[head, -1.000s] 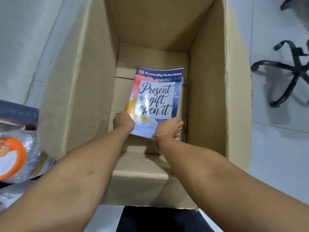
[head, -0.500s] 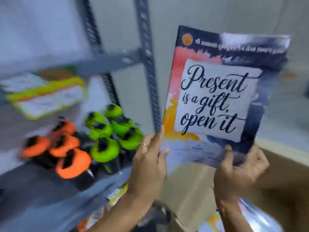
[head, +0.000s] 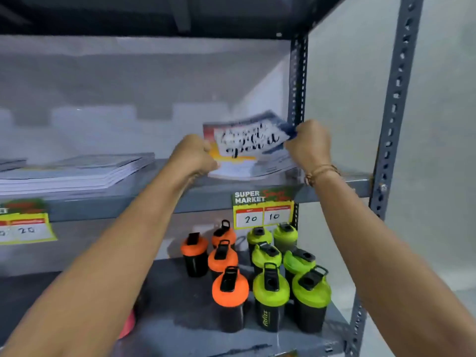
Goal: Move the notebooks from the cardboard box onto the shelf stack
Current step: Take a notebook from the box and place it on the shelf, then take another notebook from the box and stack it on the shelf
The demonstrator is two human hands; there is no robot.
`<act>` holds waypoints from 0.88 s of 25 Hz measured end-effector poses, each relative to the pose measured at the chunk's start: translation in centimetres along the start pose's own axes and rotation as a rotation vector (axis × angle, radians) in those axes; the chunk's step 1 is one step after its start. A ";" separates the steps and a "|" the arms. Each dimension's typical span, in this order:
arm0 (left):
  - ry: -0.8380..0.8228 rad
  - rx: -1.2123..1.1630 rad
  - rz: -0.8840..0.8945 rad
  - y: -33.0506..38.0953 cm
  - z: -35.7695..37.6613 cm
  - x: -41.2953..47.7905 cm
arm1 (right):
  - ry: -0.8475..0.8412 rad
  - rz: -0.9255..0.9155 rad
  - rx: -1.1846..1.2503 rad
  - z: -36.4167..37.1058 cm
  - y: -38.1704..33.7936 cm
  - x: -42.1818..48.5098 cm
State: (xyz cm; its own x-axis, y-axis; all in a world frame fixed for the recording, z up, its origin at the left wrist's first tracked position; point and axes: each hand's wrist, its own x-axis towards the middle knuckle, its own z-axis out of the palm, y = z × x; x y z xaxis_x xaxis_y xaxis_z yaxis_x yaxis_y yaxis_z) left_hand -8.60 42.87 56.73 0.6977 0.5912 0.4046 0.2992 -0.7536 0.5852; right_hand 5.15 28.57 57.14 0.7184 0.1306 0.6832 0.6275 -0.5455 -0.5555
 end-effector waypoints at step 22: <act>-1.491 0.404 0.511 0.5 57.6 -37.3 | 0.110 1.930 -0.342 -2.2 45.5 -53.7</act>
State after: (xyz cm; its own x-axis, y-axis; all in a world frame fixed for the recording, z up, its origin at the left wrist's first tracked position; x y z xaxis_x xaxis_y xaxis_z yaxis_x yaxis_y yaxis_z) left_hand 3.02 3.89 1.41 0.6770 -0.3367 -0.6544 -0.1747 -0.9373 0.3016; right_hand -5.55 -5.08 -3.76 0.2306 -0.7715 -0.5930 -0.9250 0.0152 -0.3796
